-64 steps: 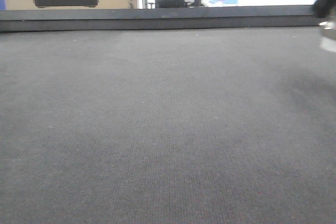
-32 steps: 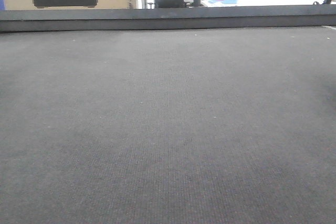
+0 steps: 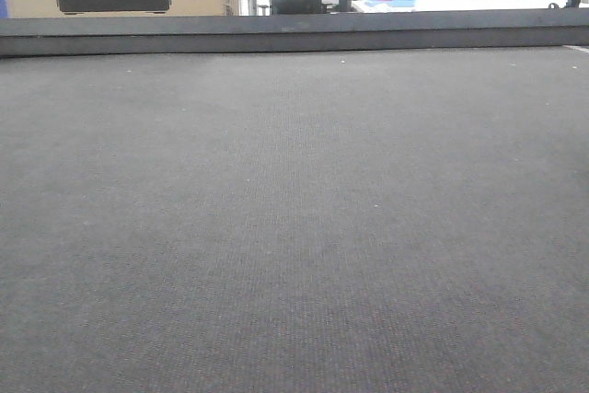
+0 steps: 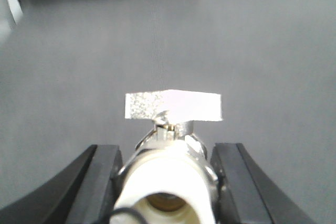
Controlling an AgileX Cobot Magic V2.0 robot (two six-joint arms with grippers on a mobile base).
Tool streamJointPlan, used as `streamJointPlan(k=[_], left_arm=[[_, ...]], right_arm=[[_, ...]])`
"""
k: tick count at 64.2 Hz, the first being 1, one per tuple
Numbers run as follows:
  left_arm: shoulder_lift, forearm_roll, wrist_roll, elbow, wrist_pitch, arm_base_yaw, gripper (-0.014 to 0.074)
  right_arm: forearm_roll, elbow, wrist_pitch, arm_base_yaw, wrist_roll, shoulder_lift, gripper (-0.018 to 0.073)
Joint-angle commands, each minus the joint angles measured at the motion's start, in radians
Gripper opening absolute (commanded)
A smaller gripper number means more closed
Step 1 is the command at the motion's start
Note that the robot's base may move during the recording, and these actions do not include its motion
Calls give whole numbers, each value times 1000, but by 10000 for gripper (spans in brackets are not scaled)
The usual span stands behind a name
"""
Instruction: Place valve from conveyor to right shelf box
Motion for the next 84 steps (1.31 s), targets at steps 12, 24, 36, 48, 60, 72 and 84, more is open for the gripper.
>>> streamJointPlan(k=[12,24,36,48,60,72,84], left_arm=[[-165,-2,-8,-3,-82,-32,-111],[-202,29,-8,1,-78,-35,-111],[-201,29,-8,1,-80,-35,-111],[-201,29,-8,1,-80,-35,-111],[-201,29,-8,1,-80,-35,-111],[-201,29,-8,1,-80,-35,-111],[-201,29,-8,1,-80,-35,-111]], right_arm=[[-4,-72,-100,-2,0,-114,-153],[-4,-98,-105,-2,0,-114,-153],[-4,-98,-105,-2,0,-114,-153],[-4,-98,-105,-2,0,-114,-153],[-4,-98,-105,-2,0,-114,-153],[-4,-98,-105,-2,0,-114,-153],[-4,-98,-105,-2,0,-114,-153]])
